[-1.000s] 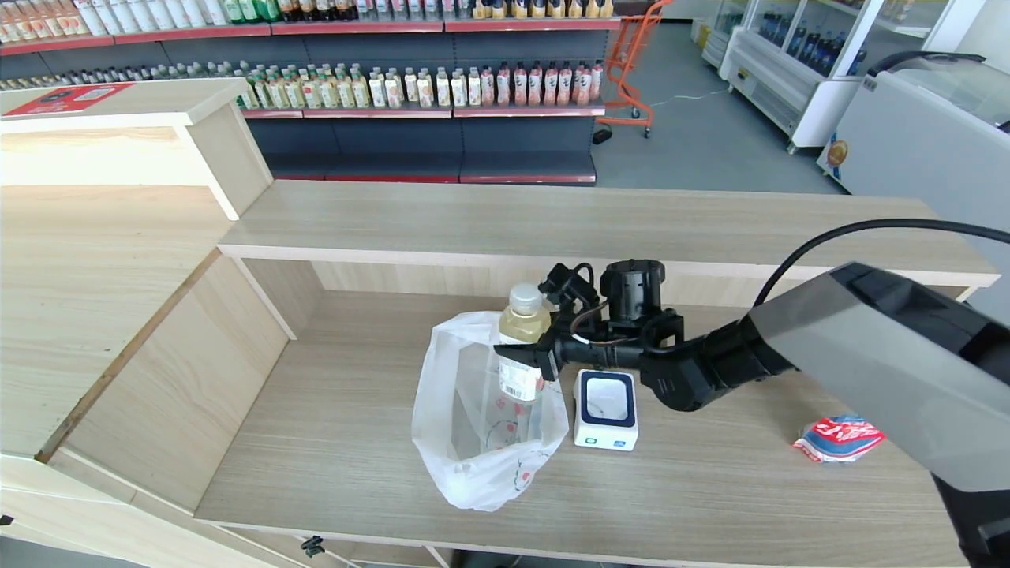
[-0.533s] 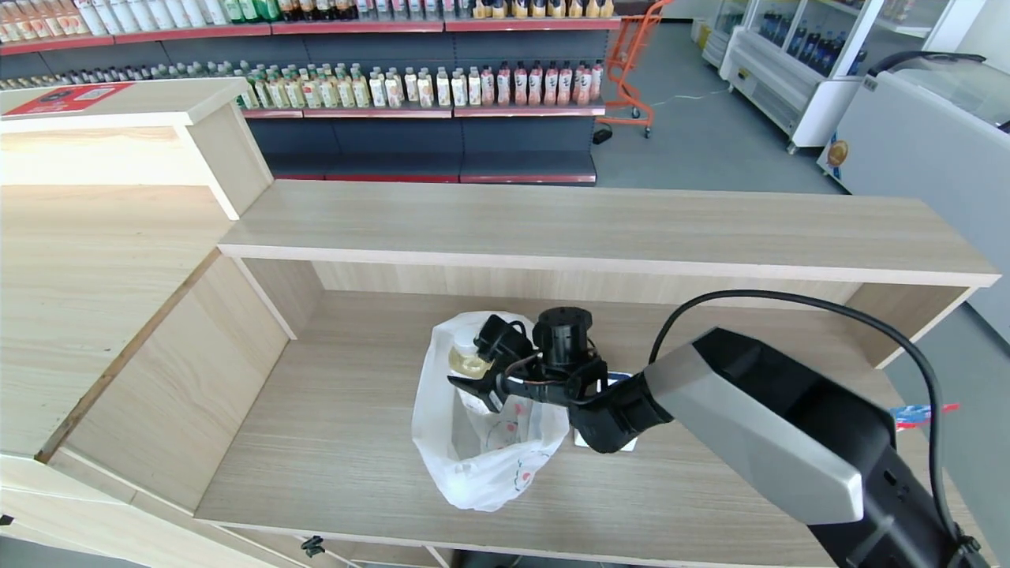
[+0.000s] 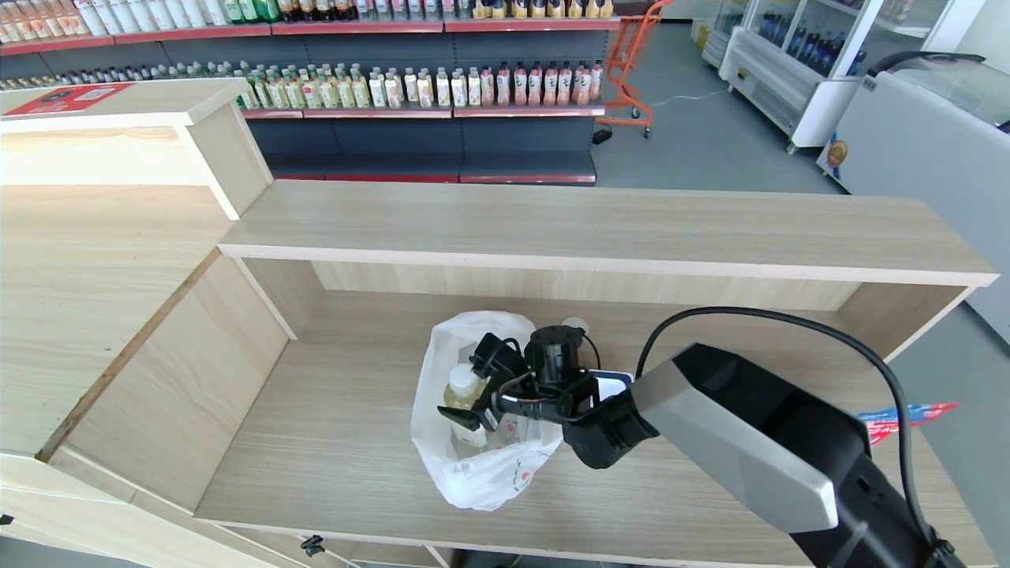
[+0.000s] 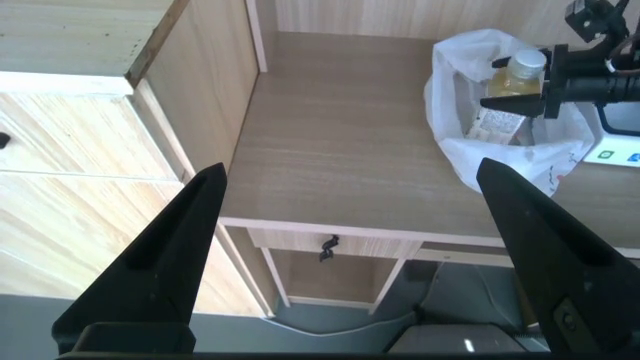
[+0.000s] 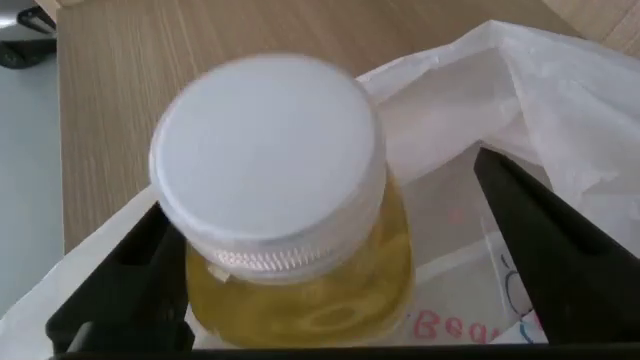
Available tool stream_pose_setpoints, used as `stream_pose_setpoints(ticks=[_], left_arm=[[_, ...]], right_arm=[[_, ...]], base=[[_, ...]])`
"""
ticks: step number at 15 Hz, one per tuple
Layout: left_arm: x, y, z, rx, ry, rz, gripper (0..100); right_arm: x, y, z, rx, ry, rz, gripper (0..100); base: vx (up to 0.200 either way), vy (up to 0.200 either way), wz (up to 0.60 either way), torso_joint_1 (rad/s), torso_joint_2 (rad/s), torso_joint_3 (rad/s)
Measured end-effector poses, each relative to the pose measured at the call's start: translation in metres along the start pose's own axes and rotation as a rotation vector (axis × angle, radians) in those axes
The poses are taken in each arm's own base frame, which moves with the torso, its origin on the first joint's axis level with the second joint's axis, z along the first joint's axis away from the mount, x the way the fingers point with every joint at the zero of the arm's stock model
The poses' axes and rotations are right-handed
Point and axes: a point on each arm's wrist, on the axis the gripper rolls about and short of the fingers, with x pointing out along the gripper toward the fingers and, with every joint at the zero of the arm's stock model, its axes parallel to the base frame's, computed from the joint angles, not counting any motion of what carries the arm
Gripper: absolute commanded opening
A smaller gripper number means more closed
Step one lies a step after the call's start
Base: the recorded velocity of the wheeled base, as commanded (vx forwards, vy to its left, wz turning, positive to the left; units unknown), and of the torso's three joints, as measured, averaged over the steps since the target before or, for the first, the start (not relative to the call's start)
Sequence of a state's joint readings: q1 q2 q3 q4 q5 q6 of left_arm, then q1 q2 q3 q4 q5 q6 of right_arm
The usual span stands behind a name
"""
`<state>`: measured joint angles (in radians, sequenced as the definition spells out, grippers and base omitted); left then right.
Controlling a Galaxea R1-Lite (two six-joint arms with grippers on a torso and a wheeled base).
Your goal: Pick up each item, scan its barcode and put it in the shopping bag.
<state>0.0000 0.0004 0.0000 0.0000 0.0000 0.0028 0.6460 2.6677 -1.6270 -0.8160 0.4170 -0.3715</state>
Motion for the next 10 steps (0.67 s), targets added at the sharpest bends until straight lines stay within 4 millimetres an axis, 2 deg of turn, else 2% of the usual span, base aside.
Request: stream_pose_setpoints(ticks=[2,5,8,10], left_arm=[[0.0,0.0,0.0,0.0,0.0,0.0,100],[0.0,0.0,0.0,0.0,0.0,0.0,100],[0.0,0.0,0.0,0.0,0.0,0.0,100],[0.0,0.0,0.0,0.0,0.0,0.0,100]], right_arm=[[-0.007,-0.005,0.011,0.089,-0.007,-0.01,100],[-0.029,-0.02,0.034,0.249,-0.003,-0.038,100],[-0.075,-0.042,0.061,0.407,0.02,-0.092,100],[-0.119,-0.054,0.082,0.509,0.066,-0.132,100]], base=[[0.0,0.0,0.0,0.0,0.0,0.0],[0.0,0.0,0.0,0.0,0.0,0.0],[0.0,0.0,0.0,0.0,0.0,0.0],[0.0,0.0,0.0,0.0,0.0,0.0]])
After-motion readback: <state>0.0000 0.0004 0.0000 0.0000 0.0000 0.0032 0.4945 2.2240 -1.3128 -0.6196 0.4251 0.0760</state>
